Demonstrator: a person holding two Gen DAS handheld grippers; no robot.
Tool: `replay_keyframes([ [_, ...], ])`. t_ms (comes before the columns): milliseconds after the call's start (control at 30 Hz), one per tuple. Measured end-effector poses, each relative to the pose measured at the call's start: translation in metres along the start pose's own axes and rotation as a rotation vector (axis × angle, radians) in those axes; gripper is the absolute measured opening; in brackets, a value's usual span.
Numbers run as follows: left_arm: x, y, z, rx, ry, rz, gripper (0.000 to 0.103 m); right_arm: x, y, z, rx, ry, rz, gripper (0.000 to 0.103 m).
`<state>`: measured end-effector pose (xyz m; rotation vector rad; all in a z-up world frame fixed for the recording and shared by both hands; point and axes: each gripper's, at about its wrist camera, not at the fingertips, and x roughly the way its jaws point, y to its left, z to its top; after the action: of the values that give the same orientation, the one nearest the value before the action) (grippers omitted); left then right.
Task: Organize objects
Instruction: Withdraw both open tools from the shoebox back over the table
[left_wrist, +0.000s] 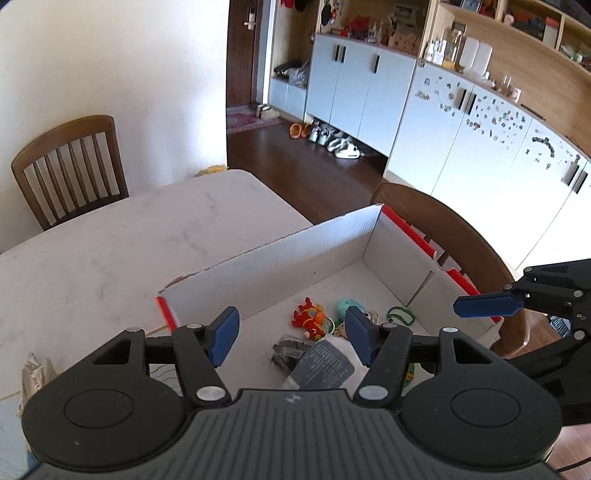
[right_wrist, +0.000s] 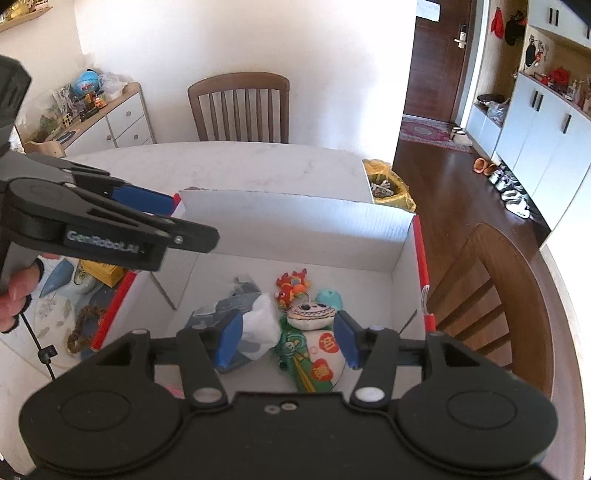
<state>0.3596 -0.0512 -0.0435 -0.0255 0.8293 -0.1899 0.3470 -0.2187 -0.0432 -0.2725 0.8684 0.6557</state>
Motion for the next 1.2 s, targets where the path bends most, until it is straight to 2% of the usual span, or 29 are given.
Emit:
replay_keyframes([
  [100, -0.012, 0.005, -0.007, 0.003, -0.016, -0.010, 0.064, -0.006, 0.008, -0.002, 0.012, -0.007, -0.010, 0.065],
  [267, -0.030, 0.015, -0.019, 0.006, -0.039, -0.026, 0.066, -0.013, 0.023, -0.005, 0.024, -0.008, -0.015, 0.067],
  [433, -0.051, 0.030, -0.033, 0.006, -0.067, -0.018, 0.072, -0.021, 0.042, -0.006, 0.028, -0.022, -0.023, 0.076],
  [700, -0.080, 0.056, -0.056, 0.010, -0.102, 0.003, 0.082, -0.030, 0.074, -0.006, 0.030, -0.052, -0.040, 0.083],
  [1067, -0.108, 0.098, -0.084, -0.025, -0.119, 0.039, 0.085, -0.030, 0.123, -0.001, 0.033, -0.090, -0.029, 0.096],
  [1200, -0.115, 0.116, -0.095, -0.041, -0.112, 0.055, 0.087, -0.026, 0.141, -0.003, 0.036, -0.094, -0.010, 0.097],
])
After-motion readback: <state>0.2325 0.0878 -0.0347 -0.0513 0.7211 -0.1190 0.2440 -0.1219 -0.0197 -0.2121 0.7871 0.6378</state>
